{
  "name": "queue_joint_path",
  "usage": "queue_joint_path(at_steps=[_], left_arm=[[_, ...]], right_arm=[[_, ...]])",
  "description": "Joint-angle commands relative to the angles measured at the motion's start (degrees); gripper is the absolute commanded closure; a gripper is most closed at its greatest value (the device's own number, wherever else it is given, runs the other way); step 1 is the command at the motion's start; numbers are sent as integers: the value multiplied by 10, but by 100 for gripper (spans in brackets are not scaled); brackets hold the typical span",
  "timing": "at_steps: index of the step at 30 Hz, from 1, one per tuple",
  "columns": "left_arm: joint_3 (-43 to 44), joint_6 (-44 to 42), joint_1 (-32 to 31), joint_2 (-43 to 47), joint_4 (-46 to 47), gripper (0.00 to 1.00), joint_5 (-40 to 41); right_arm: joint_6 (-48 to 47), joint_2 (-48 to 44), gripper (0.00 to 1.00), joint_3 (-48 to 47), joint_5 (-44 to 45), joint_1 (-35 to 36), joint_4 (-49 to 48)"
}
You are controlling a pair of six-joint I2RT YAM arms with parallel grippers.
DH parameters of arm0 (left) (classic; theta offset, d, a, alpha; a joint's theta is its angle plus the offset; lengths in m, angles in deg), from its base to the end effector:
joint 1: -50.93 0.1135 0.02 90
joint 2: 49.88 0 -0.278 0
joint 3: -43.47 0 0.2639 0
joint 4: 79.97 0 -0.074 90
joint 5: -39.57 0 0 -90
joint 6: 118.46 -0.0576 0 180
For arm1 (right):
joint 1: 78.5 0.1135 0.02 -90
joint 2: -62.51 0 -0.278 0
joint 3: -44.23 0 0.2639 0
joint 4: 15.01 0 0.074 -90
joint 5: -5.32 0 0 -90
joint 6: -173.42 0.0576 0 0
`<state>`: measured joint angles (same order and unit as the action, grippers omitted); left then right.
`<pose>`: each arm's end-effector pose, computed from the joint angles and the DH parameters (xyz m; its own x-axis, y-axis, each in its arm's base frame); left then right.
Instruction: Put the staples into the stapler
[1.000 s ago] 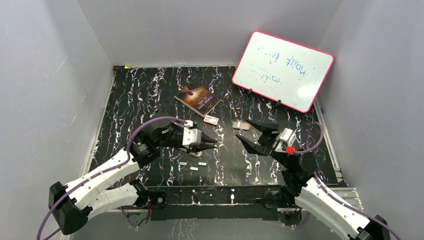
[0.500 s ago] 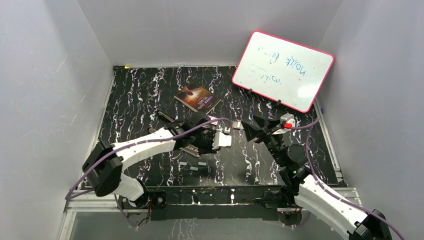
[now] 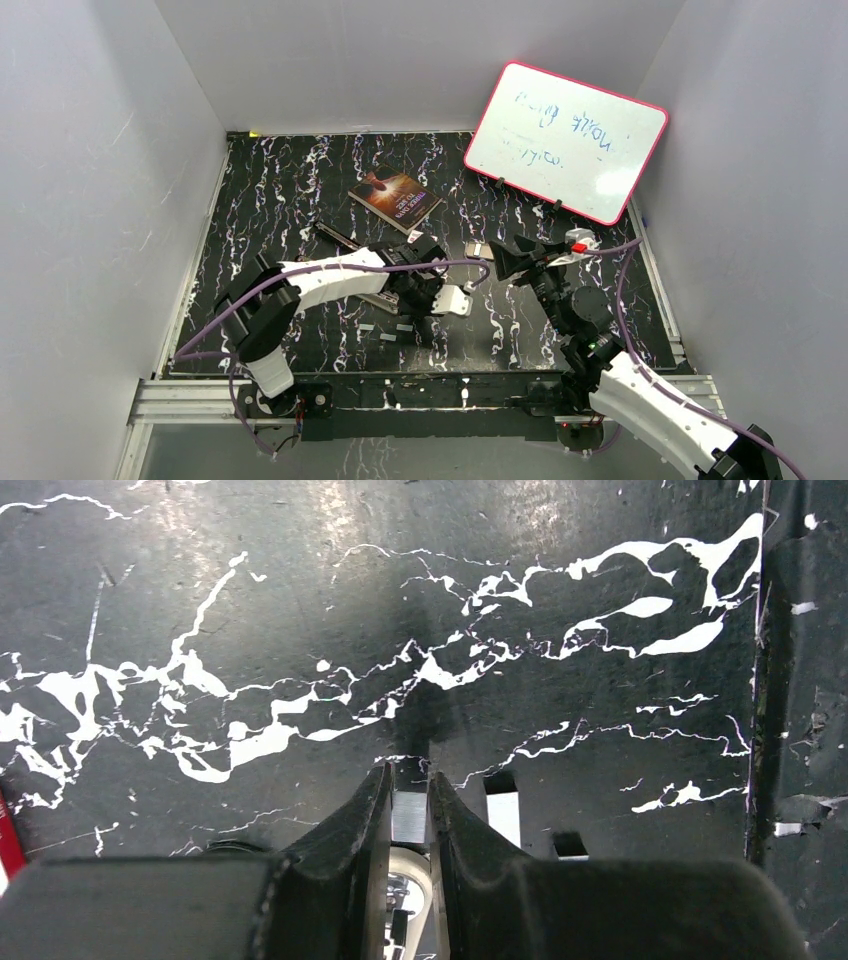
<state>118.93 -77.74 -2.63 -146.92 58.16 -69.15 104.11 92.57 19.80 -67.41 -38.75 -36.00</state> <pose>0.1971 -0.2981 0.1773 0.2954 0.8084 -0.5092 0.9553 -0.2537 0.1515 0.1389 0.0933 0.2610 0.0525 0.4825 -0.8743 -0.4373 0.7982 0.4143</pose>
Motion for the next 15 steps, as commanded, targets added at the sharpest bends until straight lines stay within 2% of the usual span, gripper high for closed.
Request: queue_joint_path(at_steps=[1, 5, 9, 15], left_arm=[[27, -22, -8, -8, -32, 99, 9], [29, -28, -13, -25, -37, 91, 22], [26, -33, -15, -27, -42, 77, 24], [28, -34, -15, -17, -34, 72, 27]], right_arm=[[7, 3, 28, -33, 7, -1, -4], [7, 2, 28, -36, 5, -1, 6], [7, -3, 28, -34, 7, -2, 14], [11, -15, 28, -34, 29, -2, 37]])
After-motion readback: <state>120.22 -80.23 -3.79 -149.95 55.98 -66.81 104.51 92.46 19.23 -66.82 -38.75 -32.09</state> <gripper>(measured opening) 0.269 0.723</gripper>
